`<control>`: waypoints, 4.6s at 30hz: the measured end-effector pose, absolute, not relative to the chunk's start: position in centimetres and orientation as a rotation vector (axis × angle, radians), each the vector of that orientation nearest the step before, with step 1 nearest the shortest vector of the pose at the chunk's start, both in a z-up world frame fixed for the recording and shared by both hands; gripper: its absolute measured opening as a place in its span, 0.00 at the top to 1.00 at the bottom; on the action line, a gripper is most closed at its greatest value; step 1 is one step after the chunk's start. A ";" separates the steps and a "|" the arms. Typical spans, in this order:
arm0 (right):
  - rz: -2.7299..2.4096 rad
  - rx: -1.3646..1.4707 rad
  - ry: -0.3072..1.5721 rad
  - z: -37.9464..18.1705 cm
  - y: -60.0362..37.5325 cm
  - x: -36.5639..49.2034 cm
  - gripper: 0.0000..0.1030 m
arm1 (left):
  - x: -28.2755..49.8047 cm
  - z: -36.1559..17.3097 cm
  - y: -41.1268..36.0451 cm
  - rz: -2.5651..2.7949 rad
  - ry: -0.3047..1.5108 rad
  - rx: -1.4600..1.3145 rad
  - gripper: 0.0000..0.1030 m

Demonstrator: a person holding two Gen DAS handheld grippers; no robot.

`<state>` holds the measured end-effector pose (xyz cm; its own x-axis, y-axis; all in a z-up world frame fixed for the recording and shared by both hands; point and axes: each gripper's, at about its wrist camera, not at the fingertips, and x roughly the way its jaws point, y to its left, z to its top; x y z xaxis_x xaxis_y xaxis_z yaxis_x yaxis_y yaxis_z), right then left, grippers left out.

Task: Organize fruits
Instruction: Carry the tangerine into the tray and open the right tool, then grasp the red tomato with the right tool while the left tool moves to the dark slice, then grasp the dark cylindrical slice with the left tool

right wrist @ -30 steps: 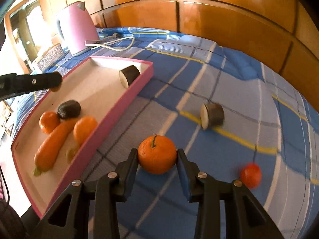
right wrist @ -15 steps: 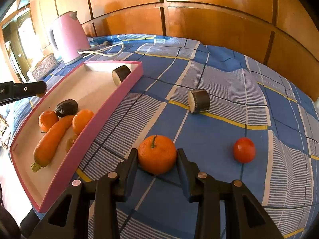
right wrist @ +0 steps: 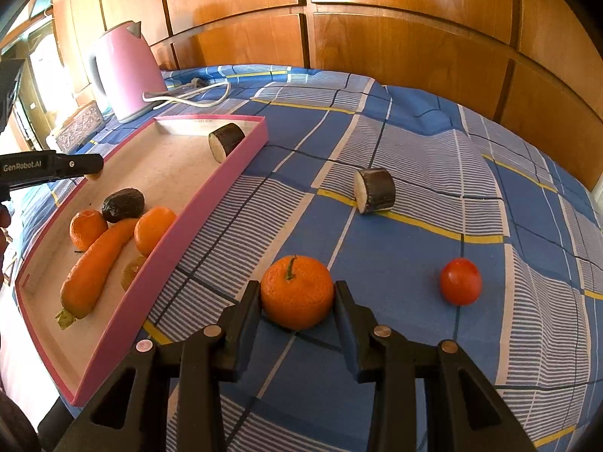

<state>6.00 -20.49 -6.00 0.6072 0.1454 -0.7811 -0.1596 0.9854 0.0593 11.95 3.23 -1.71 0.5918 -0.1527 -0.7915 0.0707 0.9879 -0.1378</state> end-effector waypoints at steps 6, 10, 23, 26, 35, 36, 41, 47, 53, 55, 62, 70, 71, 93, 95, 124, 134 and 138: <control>0.172 -0.015 0.899 -6.0 -20.5 5.9 0.63 | 10.2 -1.2 2.8 -0.117 0.916 -0.080 0.55; 0.166 -0.012 0.900 -6.0 -20.5 6.0 0.63 | 8.9 -0.3 2.8 -0.110 0.887 -0.071 0.55; 0.220 0.002 0.862 -3.5 -18.4 6.0 0.63 | 5.3 0.9 3.4 -0.101 0.840 -0.070 0.54; 0.252 -0.005 0.847 -2.7 -17.2 5.9 0.63 | 4.5 0.7 3.4 -0.099 0.837 -0.074 0.54; 0.332 -0.025 0.833 -1.0 -14.0 6.9 0.63 | 3.7 0.0 3.5 -0.104 0.853 -0.092 0.54; 0.337 -0.027 0.832 -0.9 -13.8 7.0 0.63 | 3.7 -0.1 3.6 -0.103 0.854 -0.096 0.54; 0.350 -0.042 0.829 -0.4 -12.1 8.6 0.63 | 3.6 -0.1 4.0 -0.100 0.851 -0.110 0.54; 0.375 -0.080 0.870 -1.5 -10.0 10.4 0.62 | 3.7 -0.2 4.4 -0.100 0.855 -0.122 0.54; 0.385 -0.084 0.899 -2.9 -9.0 10.6 0.61 | 3.8 -0.4 4.7 -0.094 0.858 -0.131 0.54; 0.381 -0.082 0.898 -3.1 -9.1 10.4 0.61 | 3.8 -0.4 4.7 -0.095 0.860 -0.132 0.54; 0.383 -0.042 0.880 -2.6 -9.8 9.7 0.61 | 3.8 -0.3 4.5 -0.097 0.860 -0.127 0.54; 0.384 -0.030 0.850 -1.6 -10.1 8.5 0.61 | 3.4 0.2 4.4 -0.085 0.847 -0.124 0.44; 0.381 -0.027 0.850 -1.6 -10.2 8.4 0.61 | 3.4 0.3 4.3 -0.087 0.847 -0.123 0.44; 0.147 0.112 0.818 -1.7 -21.0 4.5 0.61 | 3.3 0.8 0.4 -0.234 0.856 -0.037 0.44; 0.075 0.143 0.828 -2.4 -23.7 4.1 0.61 | 3.5 0.9 -0.4 -0.271 0.857 -0.020 0.44; -0.044 0.119 0.889 -6.2 -30.0 7.2 0.72 | 11.3 -1.1 -13.8 -0.566 1.021 0.104 0.45; -0.024 0.133 0.876 -6.5 -30.5 7.0 0.72 | 16.3 -3.7 -18.7 -0.533 1.129 0.007 0.45; -0.011 0.151 0.872 -6.6 -30.7 7.0 0.72 | 17.9 -4.3 -20.1 -0.502 1.146 -0.019 0.45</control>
<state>7.02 -30.71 -6.58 0.6443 0.0518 -0.7630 0.0713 0.9893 0.1274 17.89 -20.12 -4.32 0.3141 -0.3902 -0.8655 0.3712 0.8895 -0.2664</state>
